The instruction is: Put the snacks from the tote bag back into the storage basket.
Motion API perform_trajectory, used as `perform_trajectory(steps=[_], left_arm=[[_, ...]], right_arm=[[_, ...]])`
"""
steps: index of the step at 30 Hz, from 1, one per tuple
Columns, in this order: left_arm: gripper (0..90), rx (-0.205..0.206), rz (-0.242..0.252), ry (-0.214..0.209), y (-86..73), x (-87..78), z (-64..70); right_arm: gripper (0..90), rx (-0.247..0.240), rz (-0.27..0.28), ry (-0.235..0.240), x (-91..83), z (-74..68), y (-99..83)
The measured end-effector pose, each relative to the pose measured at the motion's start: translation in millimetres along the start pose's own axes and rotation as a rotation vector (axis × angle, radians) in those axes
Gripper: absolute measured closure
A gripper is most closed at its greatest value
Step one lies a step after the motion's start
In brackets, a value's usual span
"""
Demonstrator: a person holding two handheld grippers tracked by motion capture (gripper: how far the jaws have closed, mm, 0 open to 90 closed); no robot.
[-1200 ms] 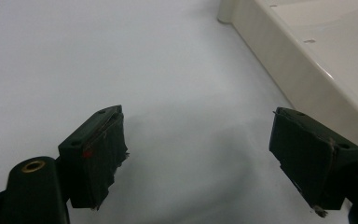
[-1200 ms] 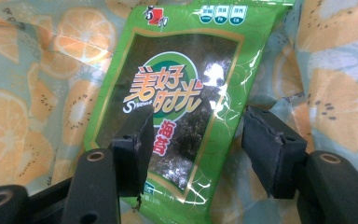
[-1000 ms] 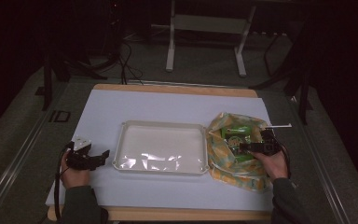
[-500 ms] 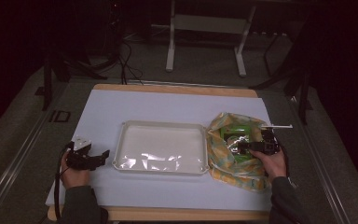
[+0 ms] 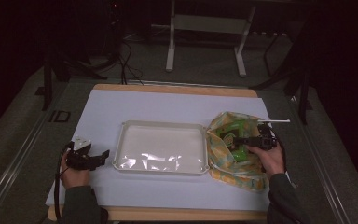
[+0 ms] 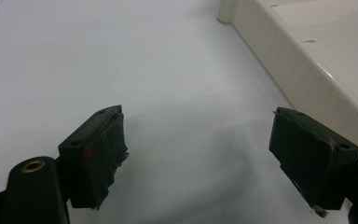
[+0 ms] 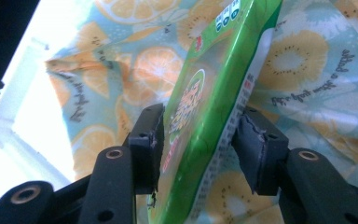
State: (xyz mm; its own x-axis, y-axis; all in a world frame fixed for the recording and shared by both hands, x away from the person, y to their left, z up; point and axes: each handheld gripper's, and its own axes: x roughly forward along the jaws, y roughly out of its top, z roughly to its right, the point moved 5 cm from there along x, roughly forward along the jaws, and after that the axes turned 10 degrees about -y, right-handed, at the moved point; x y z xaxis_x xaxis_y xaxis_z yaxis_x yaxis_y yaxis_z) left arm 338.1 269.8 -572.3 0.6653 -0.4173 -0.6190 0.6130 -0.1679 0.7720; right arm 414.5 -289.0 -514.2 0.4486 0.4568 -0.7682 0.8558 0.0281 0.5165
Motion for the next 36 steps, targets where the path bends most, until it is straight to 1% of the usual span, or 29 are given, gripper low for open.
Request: perform_trajectory(steps=[2, 4, 7, 10, 15, 18, 22, 27, 36], left_arm=[[18.8, 0.000, 0.000, -0.001, 0.0, -0.1, -0.1], [18.8, -0.001, 0.001, -0.003, 0.0, -0.1, -0.2], [18.8, 0.000, 0.000, -0.002, 0.0, 0.0, -0.2], [18.8, 0.001, -0.001, 0.000, 0.0, 0.1, 0.0], [18.8, 0.000, -0.001, 0.001, 0.0, 0.0, 0.0], [18.8, -0.001, -0.001, -0.001, 0.0, 0.1, 0.0], [18.7, -0.001, -0.001, 0.000, 0.0, -0.1, 0.0], [18.8, -0.001, 0.000, 0.000, 0.0, 0.0, 0.1], [18.7, -0.001, 0.001, 0.000, 0.0, -0.1, 0.1]], right_arm=[[54.5, 0.010, -0.014, -0.014, 4.1, 1.4, 2.1], [58.4, 0.024, -0.021, -0.022, 5.7, 2.6, 3.0], [63.2, 0.033, -0.025, -0.023, 3.8, 3.0, 1.8], [65.4, 0.036, -0.027, -0.021, 0.9, 2.3, -0.8], [68.9, 0.045, -0.005, -0.031, -6.1, 0.5, -0.8], [71.1, 0.037, 0.013, -0.034, -11.5, -2.1, -1.0], [72.3, 0.029, 0.031, -0.038, -17.4, -4.4, -2.5], [72.5, 0.019, 0.043, -0.051, -23.0, -3.1, -2.5], [72.6, 0.012, 0.068, -0.066, -35.0, -2.7, 1.8]])
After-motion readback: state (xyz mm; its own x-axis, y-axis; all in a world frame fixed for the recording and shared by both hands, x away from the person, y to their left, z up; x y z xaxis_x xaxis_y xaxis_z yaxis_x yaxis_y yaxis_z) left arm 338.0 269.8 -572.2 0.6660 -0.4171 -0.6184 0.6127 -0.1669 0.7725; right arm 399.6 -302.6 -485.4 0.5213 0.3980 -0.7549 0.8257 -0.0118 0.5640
